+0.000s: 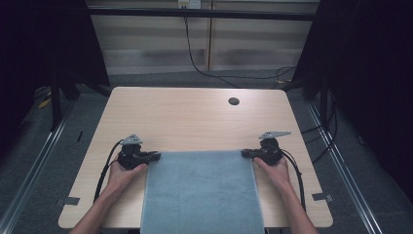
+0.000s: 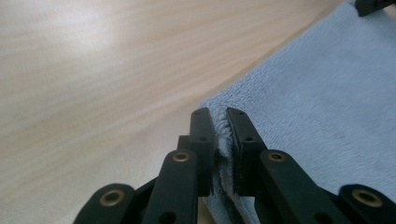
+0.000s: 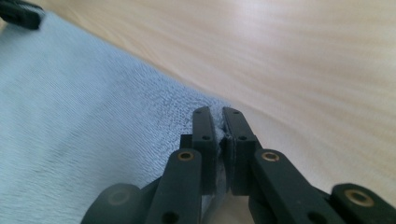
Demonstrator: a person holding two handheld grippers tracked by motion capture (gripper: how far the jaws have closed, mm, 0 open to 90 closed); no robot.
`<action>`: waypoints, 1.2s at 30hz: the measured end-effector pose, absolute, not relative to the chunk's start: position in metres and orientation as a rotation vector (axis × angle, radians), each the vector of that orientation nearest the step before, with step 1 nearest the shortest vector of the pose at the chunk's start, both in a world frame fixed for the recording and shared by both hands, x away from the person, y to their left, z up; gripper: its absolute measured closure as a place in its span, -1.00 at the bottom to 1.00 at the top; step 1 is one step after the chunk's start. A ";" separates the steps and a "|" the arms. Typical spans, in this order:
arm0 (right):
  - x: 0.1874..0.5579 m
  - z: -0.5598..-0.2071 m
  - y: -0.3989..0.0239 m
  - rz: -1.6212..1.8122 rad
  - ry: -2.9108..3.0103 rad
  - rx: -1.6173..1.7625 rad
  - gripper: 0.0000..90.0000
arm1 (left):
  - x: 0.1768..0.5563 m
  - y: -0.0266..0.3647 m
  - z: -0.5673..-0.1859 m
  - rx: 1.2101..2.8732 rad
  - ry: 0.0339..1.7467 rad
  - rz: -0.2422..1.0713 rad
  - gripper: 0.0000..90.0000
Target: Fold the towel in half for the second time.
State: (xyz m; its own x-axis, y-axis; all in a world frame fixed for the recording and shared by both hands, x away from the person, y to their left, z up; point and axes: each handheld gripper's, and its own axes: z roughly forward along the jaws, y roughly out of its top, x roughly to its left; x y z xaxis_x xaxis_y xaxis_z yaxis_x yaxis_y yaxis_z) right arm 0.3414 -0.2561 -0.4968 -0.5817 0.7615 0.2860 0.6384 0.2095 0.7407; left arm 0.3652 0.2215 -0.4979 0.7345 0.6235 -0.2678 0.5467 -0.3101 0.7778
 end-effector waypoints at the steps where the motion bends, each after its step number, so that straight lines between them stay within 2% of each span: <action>1: 0.341 -0.492 -0.258 1.349 2.312 1.361 0.89 | 0.366 0.222 -0.494 1.974 0.893 0.096 0.82; 5: 0.341 -0.475 -0.260 1.423 2.261 1.320 0.89 | 0.369 0.226 -0.479 1.905 0.862 0.096 0.82; 12: 0.347 -0.455 -0.256 1.485 2.228 1.274 0.89 | 0.381 0.224 -0.459 1.898 0.851 0.115 0.81; 21: 0.363 -0.419 -0.260 1.527 2.153 1.254 0.89 | 0.402 0.216 -0.415 1.845 0.808 0.163 0.79; 36: 0.392 -0.377 -0.259 1.549 2.058 1.236 0.89 | 0.429 0.215 -0.375 1.784 0.812 0.232 0.80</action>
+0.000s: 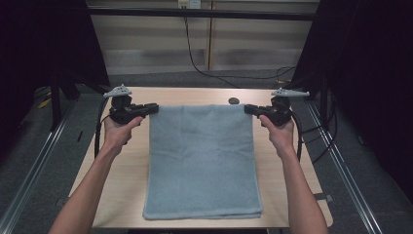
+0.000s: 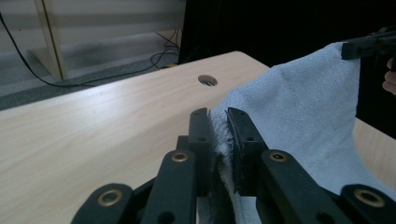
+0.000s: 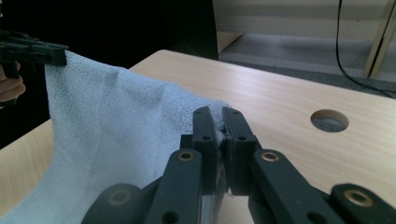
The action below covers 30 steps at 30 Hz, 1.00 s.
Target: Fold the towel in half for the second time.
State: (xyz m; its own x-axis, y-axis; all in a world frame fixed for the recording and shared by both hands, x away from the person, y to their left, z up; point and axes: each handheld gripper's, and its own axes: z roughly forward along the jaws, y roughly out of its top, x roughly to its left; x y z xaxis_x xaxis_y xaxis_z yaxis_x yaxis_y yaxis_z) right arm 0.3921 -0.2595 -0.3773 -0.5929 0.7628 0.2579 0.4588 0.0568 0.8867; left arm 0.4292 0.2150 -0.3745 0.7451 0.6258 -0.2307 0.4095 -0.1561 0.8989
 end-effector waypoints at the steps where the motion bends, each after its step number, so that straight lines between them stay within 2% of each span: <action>1: 0.392 -0.375 -0.261 1.551 2.051 1.238 0.89 | 0.429 0.215 -0.373 1.782 0.803 0.236 0.80; 6: 0.378 -0.371 -0.263 1.564 2.063 1.183 0.89 | 0.412 0.215 -0.374 1.789 0.738 0.233 0.79; 15: 0.319 -0.379 -0.269 1.571 2.123 1.098 0.89 | 0.357 0.228 -0.384 1.760 0.669 0.199 0.79; 26: 0.248 -0.423 -0.270 1.490 2.250 1.116 0.88 | 0.292 0.244 -0.430 1.854 0.660 0.112 0.79; 30: 0.227 -0.448 -0.263 1.438 2.324 1.144 0.85 | 0.273 0.246 -0.457 1.936 0.675 0.061 0.76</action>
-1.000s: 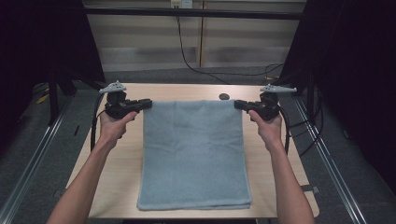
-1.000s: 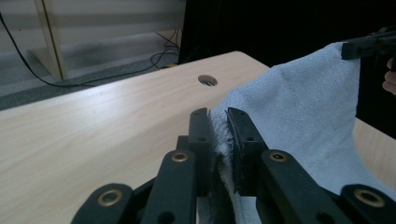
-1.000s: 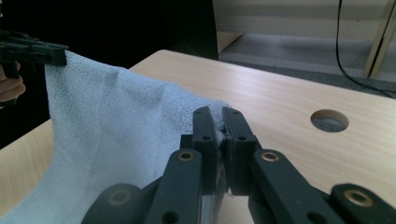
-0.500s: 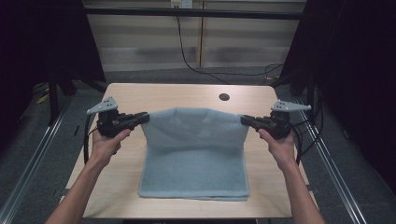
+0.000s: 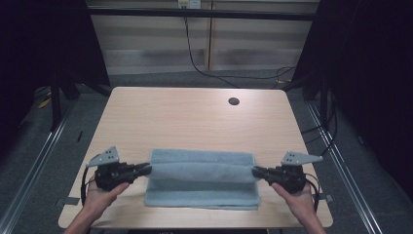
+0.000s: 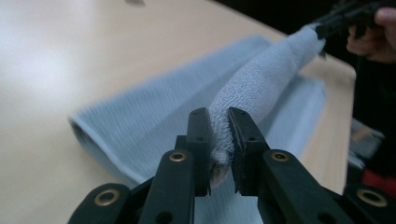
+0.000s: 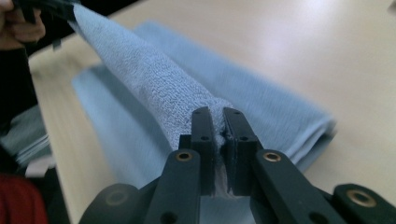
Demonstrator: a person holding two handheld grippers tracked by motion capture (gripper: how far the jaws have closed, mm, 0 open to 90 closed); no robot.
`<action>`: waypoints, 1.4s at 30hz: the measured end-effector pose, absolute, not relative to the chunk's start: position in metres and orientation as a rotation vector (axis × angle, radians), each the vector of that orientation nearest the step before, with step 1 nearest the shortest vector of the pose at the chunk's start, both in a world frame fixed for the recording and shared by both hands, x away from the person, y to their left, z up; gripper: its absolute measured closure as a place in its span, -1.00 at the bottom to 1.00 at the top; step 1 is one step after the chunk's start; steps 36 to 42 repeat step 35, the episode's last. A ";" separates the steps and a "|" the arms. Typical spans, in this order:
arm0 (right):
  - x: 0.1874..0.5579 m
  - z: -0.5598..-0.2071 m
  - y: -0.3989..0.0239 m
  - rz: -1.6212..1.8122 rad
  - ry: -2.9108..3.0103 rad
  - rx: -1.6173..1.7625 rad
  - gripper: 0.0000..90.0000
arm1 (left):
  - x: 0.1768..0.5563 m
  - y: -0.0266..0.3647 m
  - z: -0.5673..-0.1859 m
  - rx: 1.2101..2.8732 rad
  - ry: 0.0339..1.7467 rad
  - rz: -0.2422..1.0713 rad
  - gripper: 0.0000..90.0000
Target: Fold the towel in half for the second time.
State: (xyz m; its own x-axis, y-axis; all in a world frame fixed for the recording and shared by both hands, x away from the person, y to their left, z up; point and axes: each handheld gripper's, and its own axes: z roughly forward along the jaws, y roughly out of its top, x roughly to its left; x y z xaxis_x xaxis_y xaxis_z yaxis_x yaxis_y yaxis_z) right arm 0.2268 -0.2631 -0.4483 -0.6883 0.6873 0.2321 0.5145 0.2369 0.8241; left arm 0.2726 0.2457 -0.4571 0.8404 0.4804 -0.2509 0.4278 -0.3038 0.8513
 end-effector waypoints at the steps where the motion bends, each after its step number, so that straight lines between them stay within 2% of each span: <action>1: 0.222 -0.456 -0.263 1.419 2.346 1.156 0.82 | 0.269 0.246 -0.462 1.951 0.677 0.052 0.75; 3: 0.215 -0.466 -0.265 1.431 2.370 1.183 0.76 | 0.264 0.247 -0.466 1.964 0.669 0.015 0.75; 8: 0.207 -0.463 -0.272 1.511 2.323 1.203 0.58 | 0.261 0.252 -0.463 1.917 0.674 0.002 0.52; 10: 0.208 -0.458 -0.273 1.551 2.299 1.190 0.49 | 0.263 0.251 -0.460 1.913 0.687 0.002 0.29; 11: 0.209 -0.455 -0.272 1.545 2.296 1.187 0.46 | 0.266 0.250 -0.458 1.922 0.705 0.027 0.18; 18: 0.234 -0.443 -0.271 1.514 2.234 1.201 0.23 | 0.298 0.245 -0.446 1.948 0.789 0.131 -0.12; 23: 0.256 -0.442 -0.282 1.505 2.154 1.253 0.10 | 0.325 0.255 -0.445 1.911 0.900 0.201 -0.25; 27: 0.260 -0.446 -0.289 1.462 2.095 1.282 -0.03 | 0.332 0.268 -0.458 1.888 1.003 0.237 -0.40; 31: 0.256 -0.453 -0.297 1.436 2.072 1.329 -0.13 | 0.331 0.278 -0.472 1.890 1.065 0.247 -0.52; 34: 0.253 -0.457 -0.303 1.425 2.057 1.349 -0.18 | 0.330 0.284 -0.481 1.876 1.086 0.187 -0.63; 42: 0.252 -0.458 -0.304 1.416 2.055 1.354 -0.19 | 0.329 0.285 -0.482 1.875 1.090 0.183 -0.62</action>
